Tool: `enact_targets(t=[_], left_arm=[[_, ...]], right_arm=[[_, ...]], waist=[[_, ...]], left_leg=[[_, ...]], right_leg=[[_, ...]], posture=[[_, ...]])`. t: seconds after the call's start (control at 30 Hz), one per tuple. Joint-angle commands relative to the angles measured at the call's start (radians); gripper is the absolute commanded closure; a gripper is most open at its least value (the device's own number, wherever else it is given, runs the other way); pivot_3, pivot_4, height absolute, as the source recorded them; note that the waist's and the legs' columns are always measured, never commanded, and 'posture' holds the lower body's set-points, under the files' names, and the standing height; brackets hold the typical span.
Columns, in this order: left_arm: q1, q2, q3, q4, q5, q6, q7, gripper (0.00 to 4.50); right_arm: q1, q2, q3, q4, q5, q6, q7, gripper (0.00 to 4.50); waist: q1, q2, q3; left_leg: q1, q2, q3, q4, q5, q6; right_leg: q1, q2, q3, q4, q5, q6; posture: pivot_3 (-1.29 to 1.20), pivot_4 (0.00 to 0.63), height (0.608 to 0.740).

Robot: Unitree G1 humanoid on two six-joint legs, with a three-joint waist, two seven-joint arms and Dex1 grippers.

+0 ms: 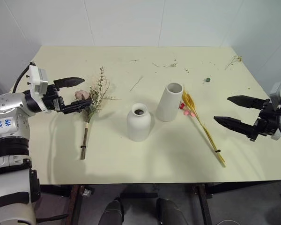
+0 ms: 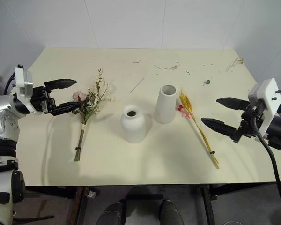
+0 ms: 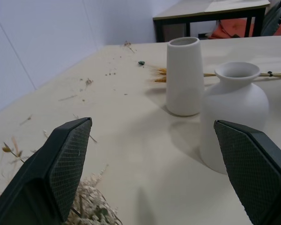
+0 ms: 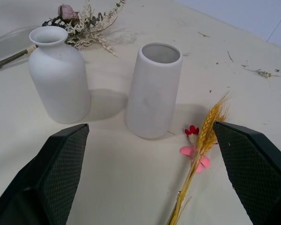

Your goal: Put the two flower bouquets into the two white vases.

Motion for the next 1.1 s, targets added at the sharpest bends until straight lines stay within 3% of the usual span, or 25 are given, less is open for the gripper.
enact_targets(t=[0.03, 0.23, 0.47, 0.63, 0.87, 1.1], left_arm=[[-0.032, -0.017, 0.011, 0.015, -0.005, -0.039, -0.01, 0.04], [-0.025, -0.056, 0.01, 0.004, -0.018, -0.026, -0.026, 0.04], [-0.027, -0.062, 0.018, -0.006, -0.034, -0.007, -0.06, 0.04], [0.018, -0.047, 0.056, -0.105, -0.086, 0.037, -0.065, 0.04], [0.071, -0.009, 0.077, -0.201, -0.111, 0.114, -0.038, 0.04], [0.117, 0.013, 0.098, -0.272, -0.123, 0.146, -0.01, 0.04]], right_arm=[[-0.008, 0.003, -0.035, -0.046, 0.011, -0.013, -0.023, 0.0], [0.031, 0.01, -0.052, -0.06, -0.025, 0.026, -0.116, 0.0], [-0.064, -0.008, 0.136, -0.004, -0.107, 0.18, -0.273, 0.0], [-0.245, 0.015, 0.347, 0.151, -0.184, 0.34, -0.333, 0.0], [-0.44, 0.128, 0.561, 0.42, -0.323, 0.32, -0.311, 0.0], [-0.538, 0.198, 0.642, 0.566, -0.417, 0.276, -0.274, 0.0]], waist=[[0.001, 0.0, 0.0], [0.0, 0.0, 0.0], [-0.003, 0.0, 0.0], [-0.003, 0.0, 0.0], [-0.003, 0.0, 0.0], [-0.002, 0.0, 0.0]], left_leg=[[0.0, 0.0, 0.0, 0.0, 0.0, 0.0], [0.0, 0.0, 0.0, 0.0, 0.0, 0.0], [0.0, 0.0, 0.0, 0.003, 0.0, 0.0], [-0.001, 0.0, 0.0, 0.004, 0.0, 0.0], [-0.001, 0.001, 0.001, 0.002, 0.0, 0.0], [-0.001, 0.001, 0.001, 0.0, 0.0, 0.0]], right_leg=[[0.0, 0.0, 0.0, 0.0, 0.0, 0.0], [0.0, 0.0, 0.0, 0.0, 0.0, 0.0], [0.0, 0.0, 0.0, 0.002, 0.0, -0.003], [0.0, 0.0, 0.001, 0.001, -0.001, -0.005], [-0.001, 0.0, 0.001, 0.001, 0.001, -0.002], [-0.002, 0.001, 0.001, 0.002, 0.001, -0.001]], posture=[[0.0, 0.15, 0.74], [0.0, 0.15, 0.74], [0.0, 0.15, 0.74], [0.0, 0.15, 0.74], [0.0, 0.15, 0.74], [0.0, 0.15, 0.74]])
